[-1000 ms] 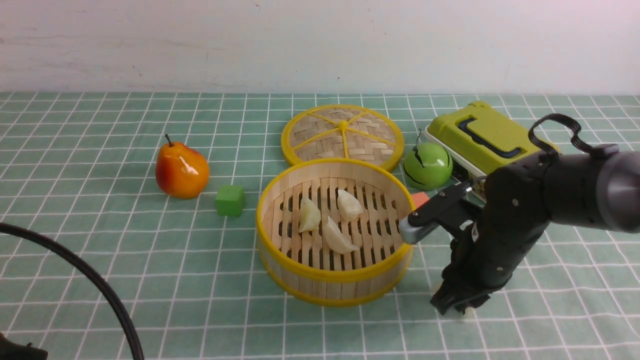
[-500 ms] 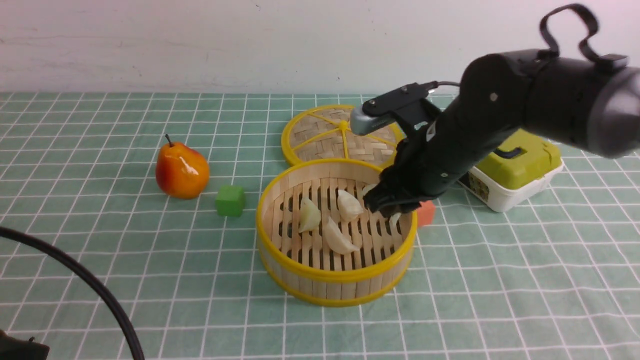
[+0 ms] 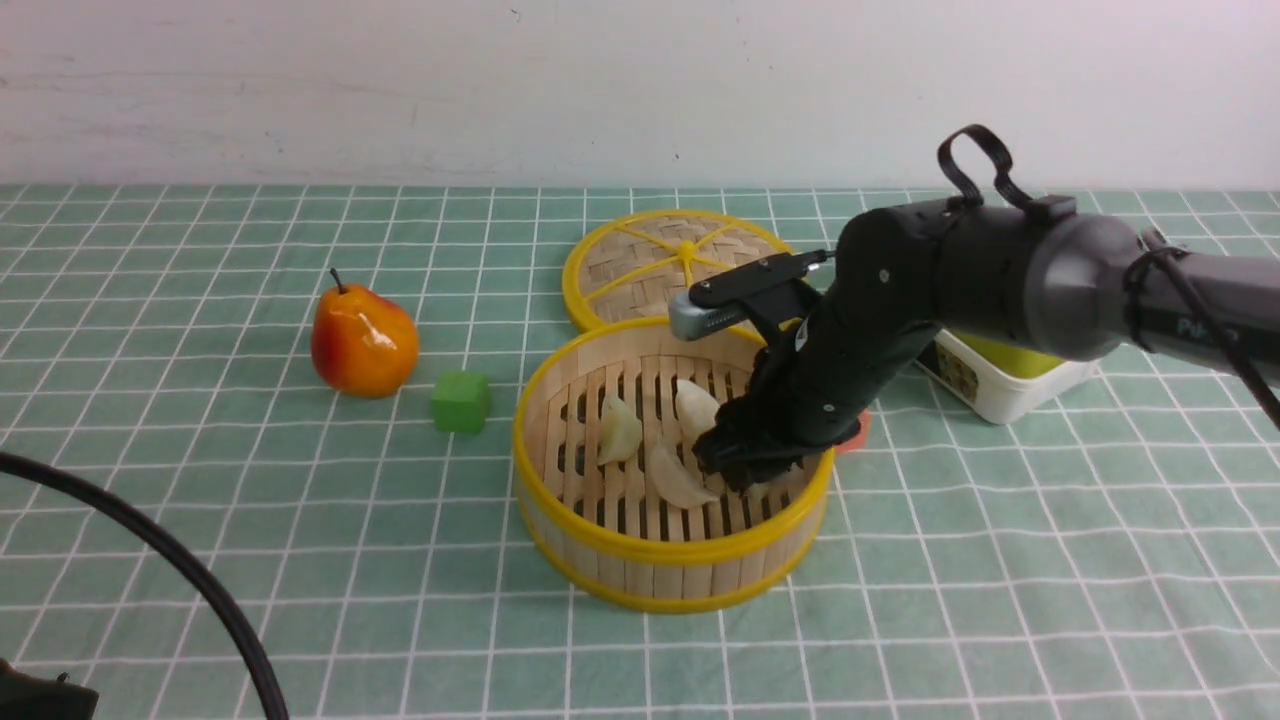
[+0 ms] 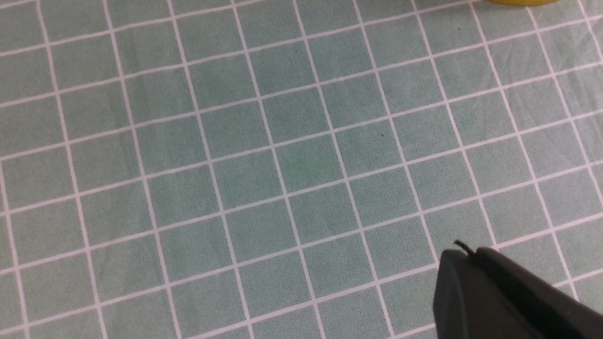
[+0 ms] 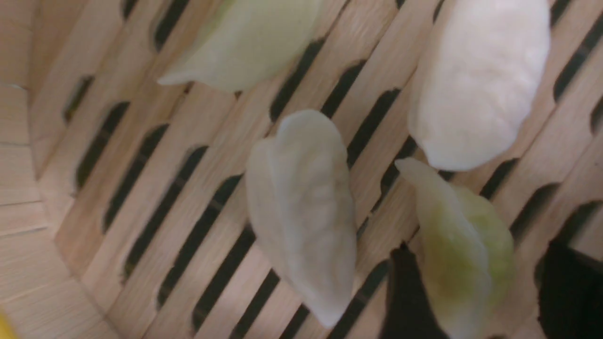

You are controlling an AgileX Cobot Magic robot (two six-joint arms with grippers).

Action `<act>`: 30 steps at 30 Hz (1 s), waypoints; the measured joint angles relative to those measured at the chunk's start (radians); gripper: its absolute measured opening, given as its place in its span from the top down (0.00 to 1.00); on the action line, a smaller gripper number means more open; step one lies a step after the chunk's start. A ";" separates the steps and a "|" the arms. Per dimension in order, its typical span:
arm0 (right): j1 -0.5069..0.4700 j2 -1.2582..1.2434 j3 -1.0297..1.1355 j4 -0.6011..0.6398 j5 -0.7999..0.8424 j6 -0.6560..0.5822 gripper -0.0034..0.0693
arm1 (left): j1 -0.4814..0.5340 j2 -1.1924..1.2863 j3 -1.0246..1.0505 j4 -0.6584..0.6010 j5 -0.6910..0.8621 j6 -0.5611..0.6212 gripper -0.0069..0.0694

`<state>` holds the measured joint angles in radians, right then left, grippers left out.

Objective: Put the dumplings into the steamer on the table with the blue tablecloth.

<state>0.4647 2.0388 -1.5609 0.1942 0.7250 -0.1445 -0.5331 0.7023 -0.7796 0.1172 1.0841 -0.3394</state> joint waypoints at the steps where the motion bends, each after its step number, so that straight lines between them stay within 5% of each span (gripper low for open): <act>1: 0.000 -0.018 0.000 0.000 0.014 0.007 0.39 | 0.000 0.000 0.000 0.000 0.000 0.000 0.90; 7: 0.008 -0.256 0.051 0.017 0.128 0.008 0.47 | 0.000 0.000 0.000 0.000 0.000 0.000 0.90; 17: 0.026 -0.893 0.540 0.058 -0.046 -0.012 0.95 | 0.000 0.000 0.000 0.000 0.000 0.000 0.89; 30: 0.026 -1.365 0.872 0.071 -0.275 -0.012 0.98 | 0.000 0.000 0.000 0.000 0.000 0.000 0.88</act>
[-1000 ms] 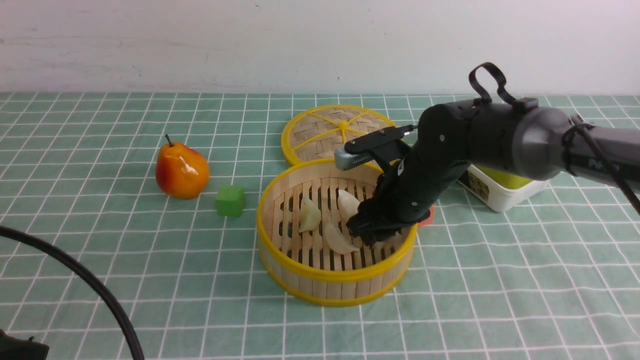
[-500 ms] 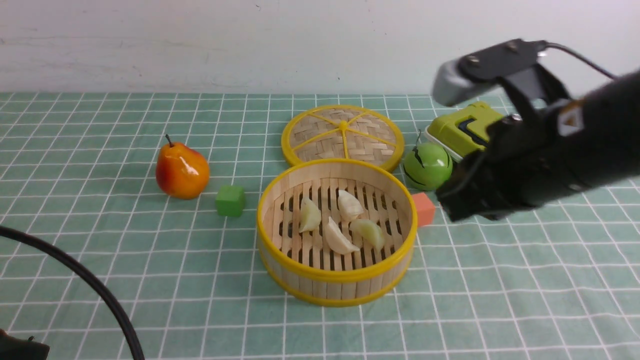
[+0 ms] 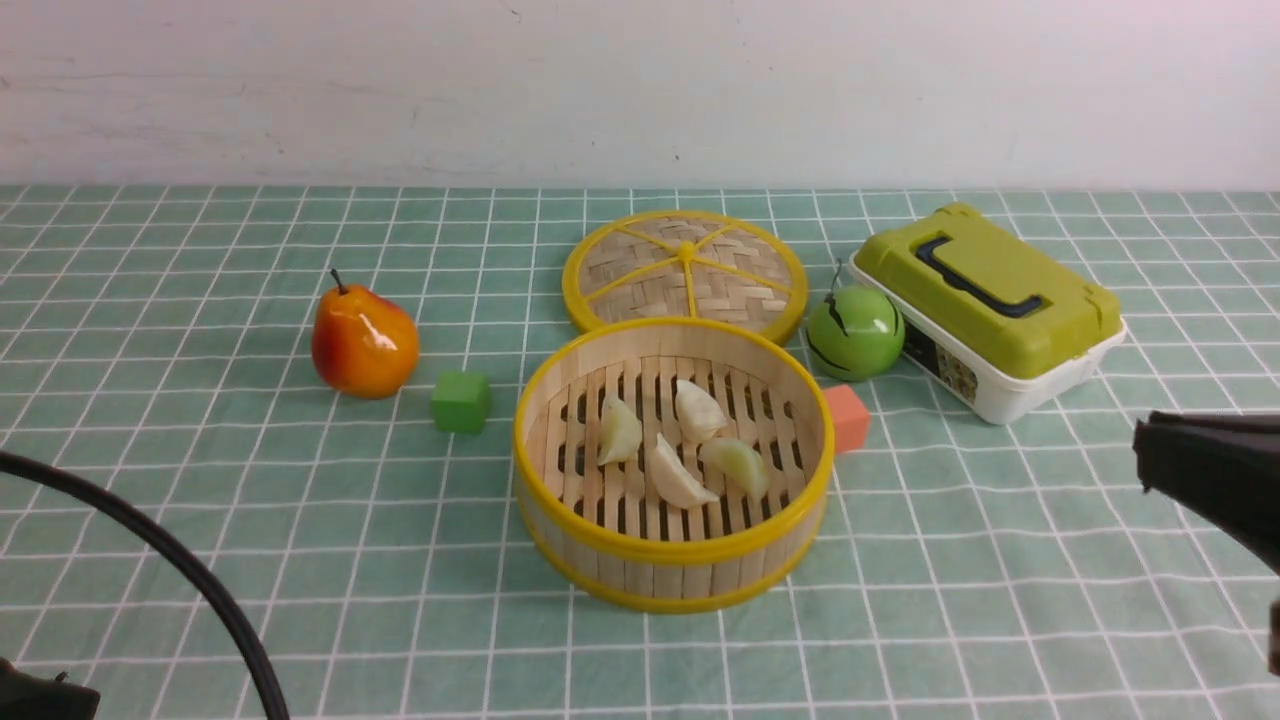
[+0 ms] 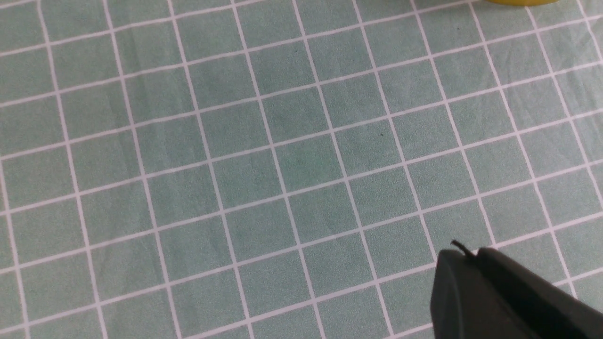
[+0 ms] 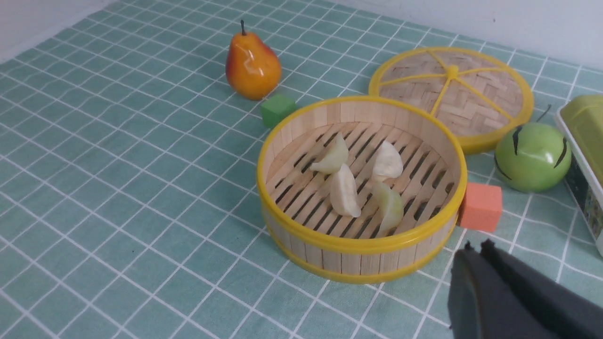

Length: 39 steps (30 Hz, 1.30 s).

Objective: Put the dumplings into the steamer on the table with the blue tablecloth.

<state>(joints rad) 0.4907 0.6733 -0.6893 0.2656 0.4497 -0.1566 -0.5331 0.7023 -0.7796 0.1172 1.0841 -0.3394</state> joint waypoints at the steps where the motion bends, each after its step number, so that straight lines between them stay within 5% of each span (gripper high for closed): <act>1: 0.000 -0.018 0.013 0.000 0.000 0.000 0.98 | 0.000 0.000 0.000 0.000 0.000 0.000 0.88; 14: 0.000 -0.098 0.061 -0.038 0.015 -0.003 0.98 | 0.000 0.000 0.000 0.000 0.000 0.000 0.86; 20: -0.030 -0.206 0.239 -0.087 -0.173 -0.003 0.98 | 0.000 0.000 0.000 0.000 0.000 0.000 0.86; 32: -0.474 -0.668 0.639 -0.206 -0.273 0.157 0.98 | 0.000 0.000 0.000 0.000 0.000 0.000 0.84; 39: -0.511 -0.684 0.717 -0.222 -0.184 0.196 0.98 | 0.000 0.000 0.000 0.000 0.000 0.000 0.83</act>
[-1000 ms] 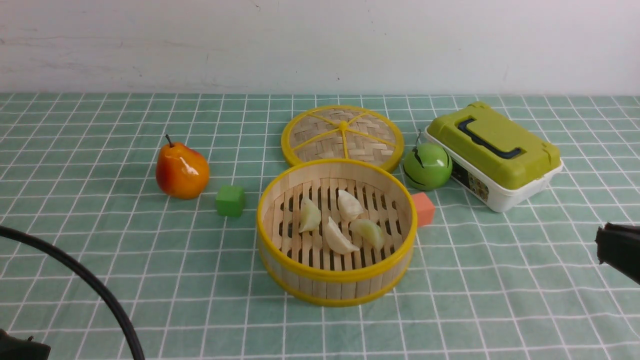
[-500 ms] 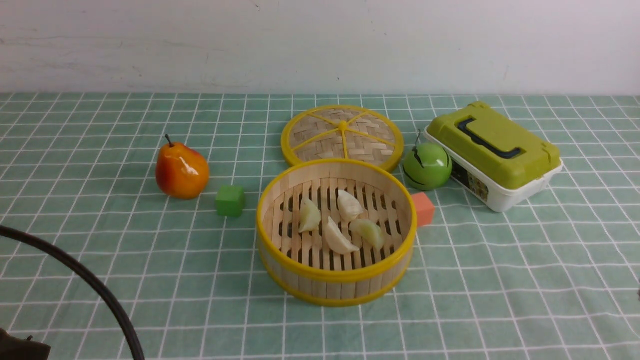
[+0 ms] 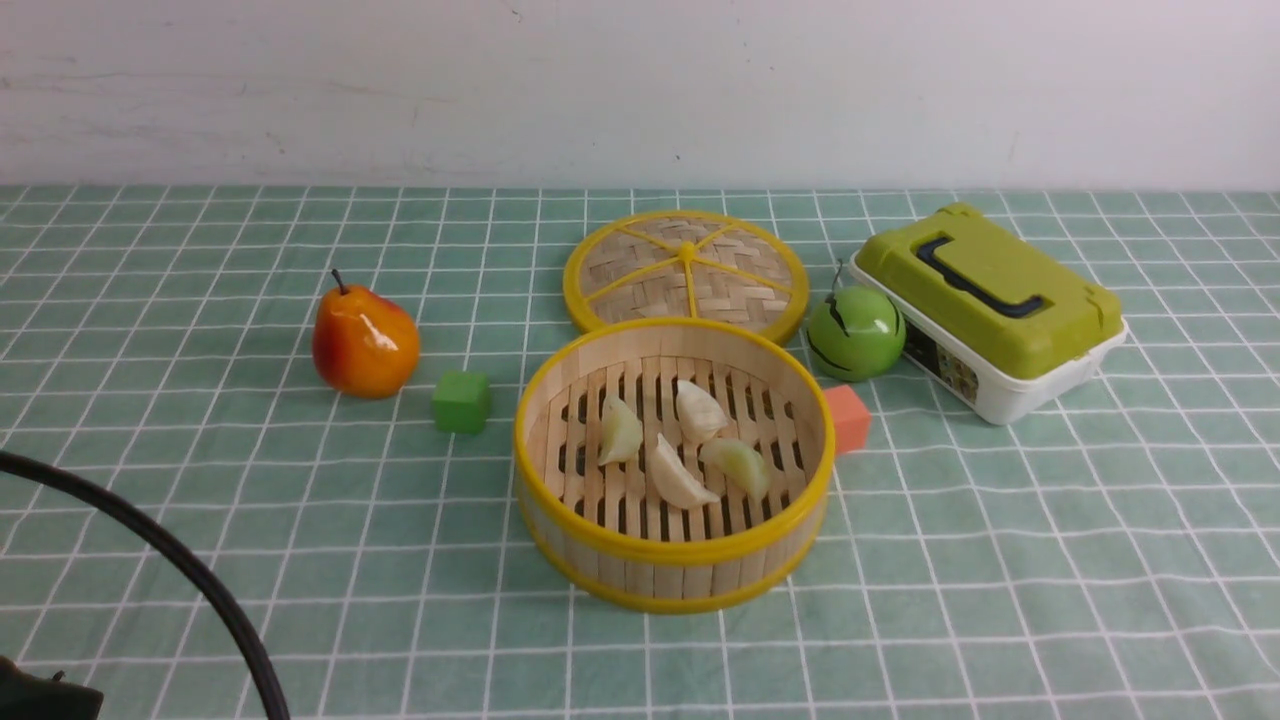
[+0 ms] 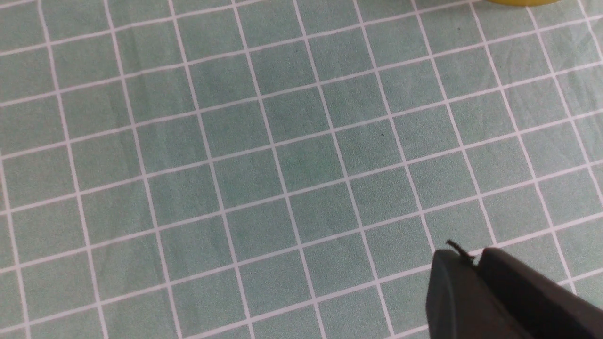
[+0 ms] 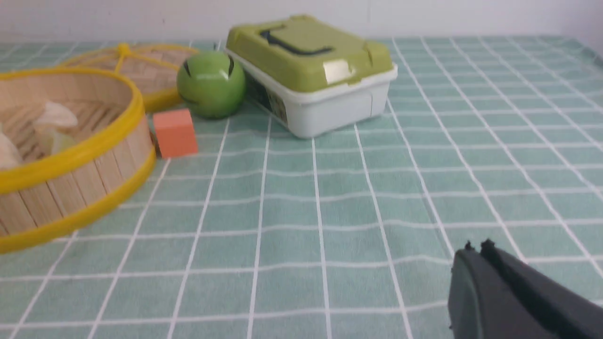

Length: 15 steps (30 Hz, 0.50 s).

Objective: Put the dumplings into the steamer on the table with the blue tablecloth.

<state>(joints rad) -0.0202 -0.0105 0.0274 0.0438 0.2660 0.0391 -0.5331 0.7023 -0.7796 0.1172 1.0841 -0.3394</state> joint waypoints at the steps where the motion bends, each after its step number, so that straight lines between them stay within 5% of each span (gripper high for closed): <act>1: 0.000 0.000 0.000 -0.001 0.026 0.001 0.98 | 0.000 0.000 0.000 0.000 0.000 0.000 0.83; 15: 0.000 0.000 -0.008 0.000 0.110 0.004 0.98 | 0.000 0.000 0.000 0.000 0.000 0.000 0.82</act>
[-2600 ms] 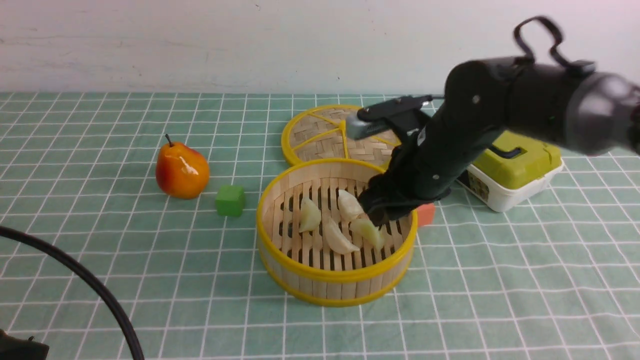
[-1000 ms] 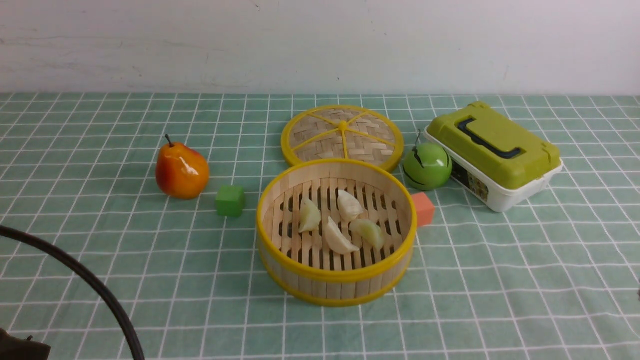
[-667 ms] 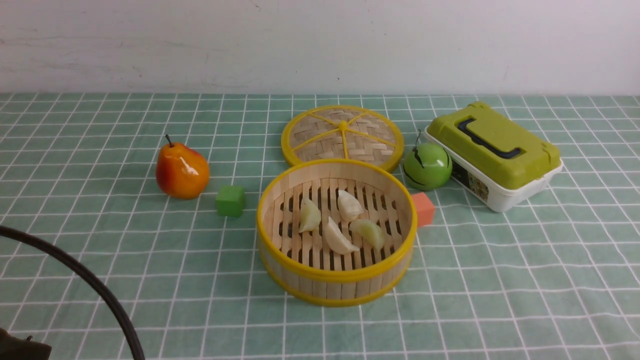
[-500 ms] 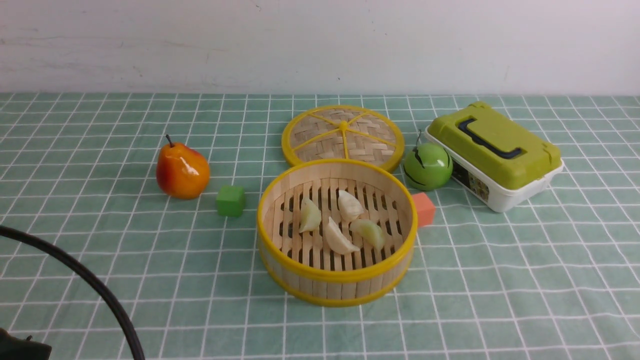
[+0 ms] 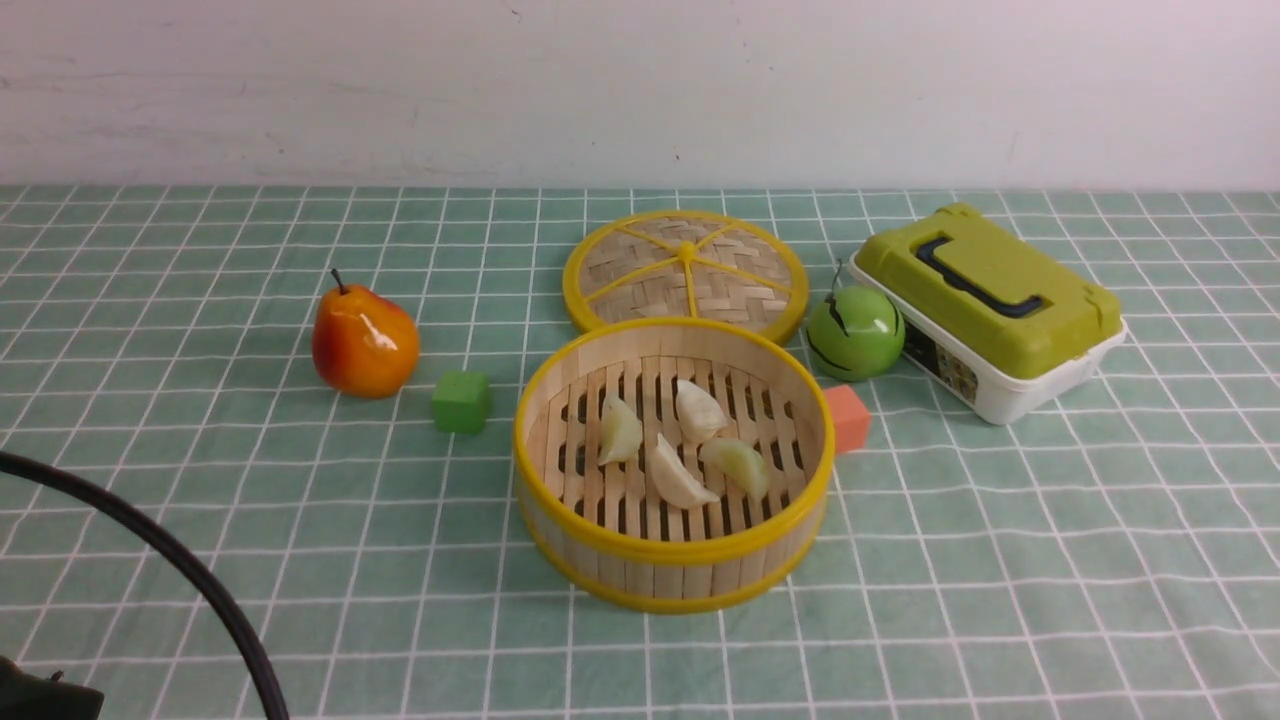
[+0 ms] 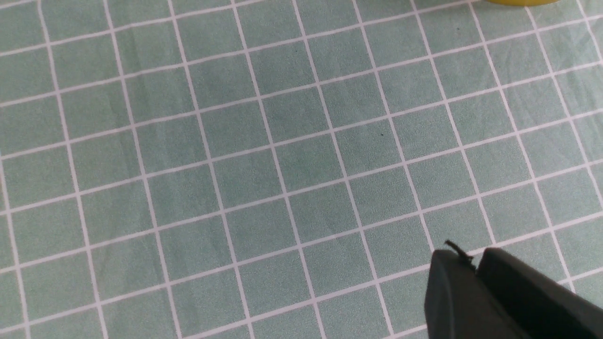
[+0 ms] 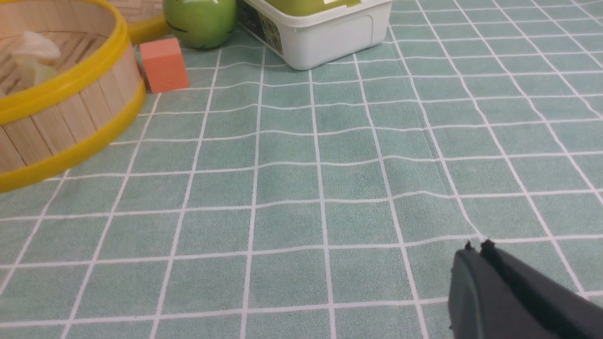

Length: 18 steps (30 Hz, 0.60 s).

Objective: Put the dumplings into the steamer on the table with the blue tablecloth.

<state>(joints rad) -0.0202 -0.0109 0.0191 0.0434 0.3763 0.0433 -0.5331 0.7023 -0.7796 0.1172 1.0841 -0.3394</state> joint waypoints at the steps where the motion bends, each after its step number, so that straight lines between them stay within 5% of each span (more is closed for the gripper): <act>1: 0.000 0.000 0.000 0.000 0.000 0.000 0.98 | 0.000 0.000 0.000 0.000 0.000 0.000 0.82; 18: 0.000 0.000 0.000 0.000 0.000 0.000 0.97 | 0.000 0.000 0.000 0.000 0.000 0.000 0.80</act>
<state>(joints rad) -0.0202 -0.0109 0.0191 0.0434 0.3763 0.0433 -0.5331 0.7023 -0.7796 0.1172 1.0841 -0.3394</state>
